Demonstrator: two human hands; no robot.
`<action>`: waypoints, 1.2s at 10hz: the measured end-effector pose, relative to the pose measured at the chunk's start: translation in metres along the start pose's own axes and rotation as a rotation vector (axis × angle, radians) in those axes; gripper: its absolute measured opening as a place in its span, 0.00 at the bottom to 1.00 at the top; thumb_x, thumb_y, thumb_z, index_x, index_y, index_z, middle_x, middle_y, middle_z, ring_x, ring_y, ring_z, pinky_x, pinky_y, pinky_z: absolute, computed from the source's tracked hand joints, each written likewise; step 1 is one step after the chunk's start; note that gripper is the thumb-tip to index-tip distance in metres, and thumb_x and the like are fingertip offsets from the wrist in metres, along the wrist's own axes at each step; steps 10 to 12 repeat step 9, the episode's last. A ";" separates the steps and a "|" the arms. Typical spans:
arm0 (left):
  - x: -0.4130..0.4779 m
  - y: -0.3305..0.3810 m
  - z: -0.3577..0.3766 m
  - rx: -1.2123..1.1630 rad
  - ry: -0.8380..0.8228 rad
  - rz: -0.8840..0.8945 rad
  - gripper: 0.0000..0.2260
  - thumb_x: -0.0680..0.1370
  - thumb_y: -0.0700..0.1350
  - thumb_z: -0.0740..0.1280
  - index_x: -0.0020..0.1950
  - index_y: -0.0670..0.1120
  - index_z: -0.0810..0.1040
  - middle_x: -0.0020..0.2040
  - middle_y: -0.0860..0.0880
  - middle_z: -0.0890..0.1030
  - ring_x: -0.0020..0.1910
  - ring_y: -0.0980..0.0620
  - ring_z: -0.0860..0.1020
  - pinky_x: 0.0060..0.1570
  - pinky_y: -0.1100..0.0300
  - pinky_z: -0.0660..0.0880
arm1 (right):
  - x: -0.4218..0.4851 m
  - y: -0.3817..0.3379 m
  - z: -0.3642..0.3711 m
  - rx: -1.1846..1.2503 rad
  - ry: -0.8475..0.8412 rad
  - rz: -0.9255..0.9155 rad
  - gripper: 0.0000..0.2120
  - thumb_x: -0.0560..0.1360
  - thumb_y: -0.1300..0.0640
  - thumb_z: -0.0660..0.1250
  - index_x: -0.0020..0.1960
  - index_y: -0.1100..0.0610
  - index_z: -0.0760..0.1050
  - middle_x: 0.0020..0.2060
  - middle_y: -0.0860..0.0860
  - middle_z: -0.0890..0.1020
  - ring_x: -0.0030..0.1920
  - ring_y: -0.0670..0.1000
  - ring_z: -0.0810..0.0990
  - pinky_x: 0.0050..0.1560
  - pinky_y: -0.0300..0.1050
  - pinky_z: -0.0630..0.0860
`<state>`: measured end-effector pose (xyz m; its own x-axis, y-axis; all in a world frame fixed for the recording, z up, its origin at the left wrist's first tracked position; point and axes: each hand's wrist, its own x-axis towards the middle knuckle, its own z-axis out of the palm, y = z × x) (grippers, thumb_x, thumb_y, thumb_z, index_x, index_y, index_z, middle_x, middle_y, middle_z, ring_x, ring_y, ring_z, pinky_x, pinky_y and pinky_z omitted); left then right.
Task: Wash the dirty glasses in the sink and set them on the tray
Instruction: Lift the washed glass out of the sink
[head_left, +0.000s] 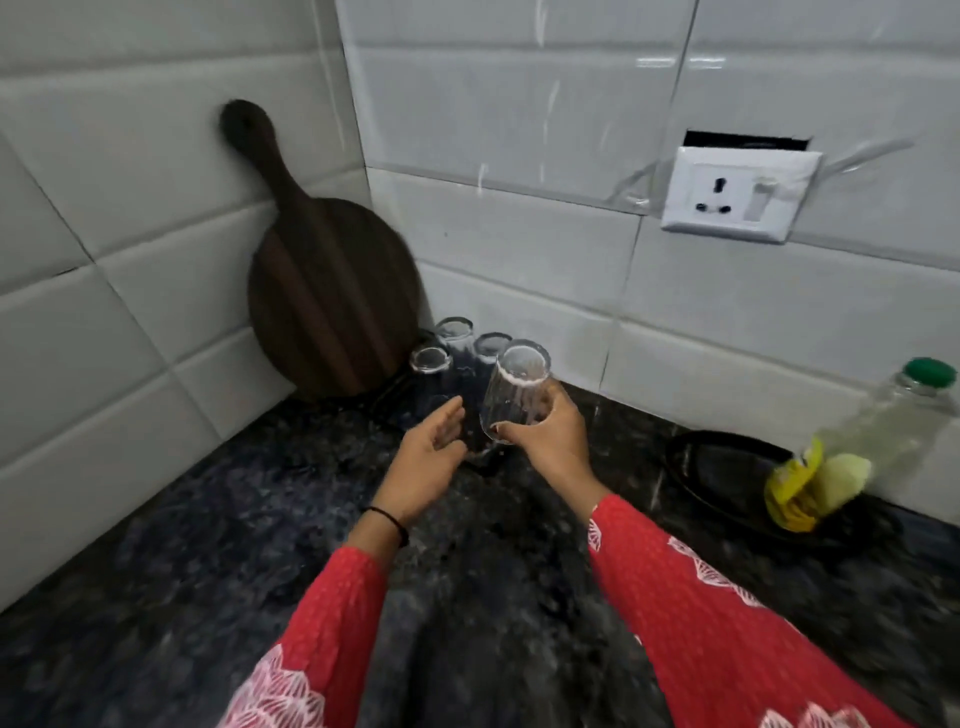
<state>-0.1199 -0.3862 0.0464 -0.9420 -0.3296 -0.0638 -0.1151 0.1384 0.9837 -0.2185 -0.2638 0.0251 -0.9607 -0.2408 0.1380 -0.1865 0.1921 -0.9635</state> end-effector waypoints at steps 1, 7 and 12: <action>0.020 -0.019 -0.005 -0.046 0.036 -0.066 0.27 0.77 0.27 0.57 0.75 0.40 0.59 0.74 0.41 0.65 0.72 0.47 0.65 0.64 0.64 0.63 | 0.016 0.018 0.024 -0.016 -0.014 0.037 0.28 0.59 0.65 0.80 0.55 0.53 0.74 0.43 0.44 0.81 0.42 0.40 0.79 0.42 0.24 0.72; 0.057 -0.056 -0.003 -0.202 0.049 -0.125 0.29 0.75 0.24 0.54 0.75 0.38 0.59 0.73 0.44 0.66 0.66 0.56 0.67 0.61 0.72 0.63 | 0.024 0.052 0.077 -0.083 0.042 0.022 0.32 0.66 0.66 0.75 0.68 0.55 0.70 0.56 0.51 0.82 0.55 0.47 0.81 0.60 0.41 0.75; 0.051 -0.044 0.002 -0.143 0.038 -0.146 0.27 0.78 0.32 0.58 0.76 0.43 0.58 0.75 0.46 0.63 0.72 0.50 0.65 0.62 0.64 0.65 | 0.008 0.049 0.054 -0.052 0.090 0.143 0.25 0.72 0.67 0.70 0.67 0.61 0.70 0.62 0.57 0.78 0.62 0.50 0.76 0.63 0.42 0.72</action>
